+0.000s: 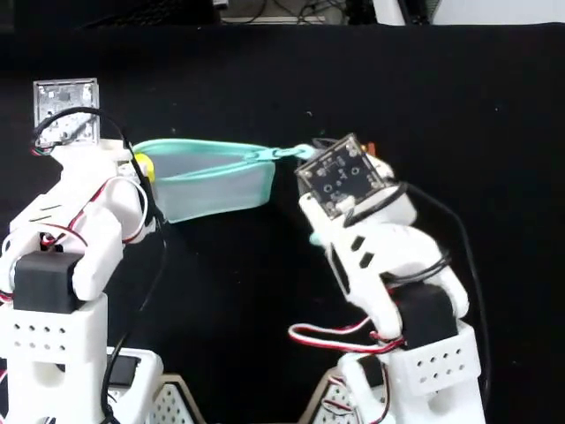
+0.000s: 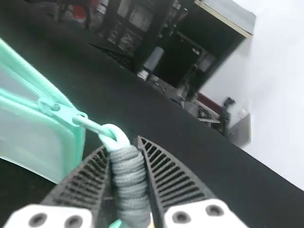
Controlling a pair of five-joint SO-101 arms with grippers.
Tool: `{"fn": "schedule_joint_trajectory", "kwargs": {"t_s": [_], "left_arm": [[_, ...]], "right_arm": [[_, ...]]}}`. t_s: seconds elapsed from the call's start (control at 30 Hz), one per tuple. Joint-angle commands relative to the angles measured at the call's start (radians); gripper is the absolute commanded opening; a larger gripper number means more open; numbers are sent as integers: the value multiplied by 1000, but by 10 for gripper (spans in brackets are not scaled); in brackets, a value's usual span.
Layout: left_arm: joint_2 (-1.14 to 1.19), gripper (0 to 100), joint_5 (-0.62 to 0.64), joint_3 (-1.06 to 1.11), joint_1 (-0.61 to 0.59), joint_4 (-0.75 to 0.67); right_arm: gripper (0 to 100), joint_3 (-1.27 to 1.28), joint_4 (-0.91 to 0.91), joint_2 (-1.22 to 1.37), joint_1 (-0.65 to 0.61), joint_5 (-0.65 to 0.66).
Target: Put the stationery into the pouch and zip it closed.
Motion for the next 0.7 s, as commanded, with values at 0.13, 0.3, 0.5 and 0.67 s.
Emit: {"fn": "schedule_joint_trajectory", "kwargs": {"t_s": [0.13, 0.3, 0.5, 0.67], "left_arm": [[11, 33, 5, 22, 2, -5], [12, 33, 5, 24, 2, -5], [12, 33, 5, 24, 2, -5], [12, 33, 5, 25, 2, -5]], "right_arm": [[12, -53, 0, -19, 37, -9], [91, -116, 89, -18, -84, -17], [257, -355, 356, -25, -226, -61], [257, -636, 540, -19, -232, -143]]}}
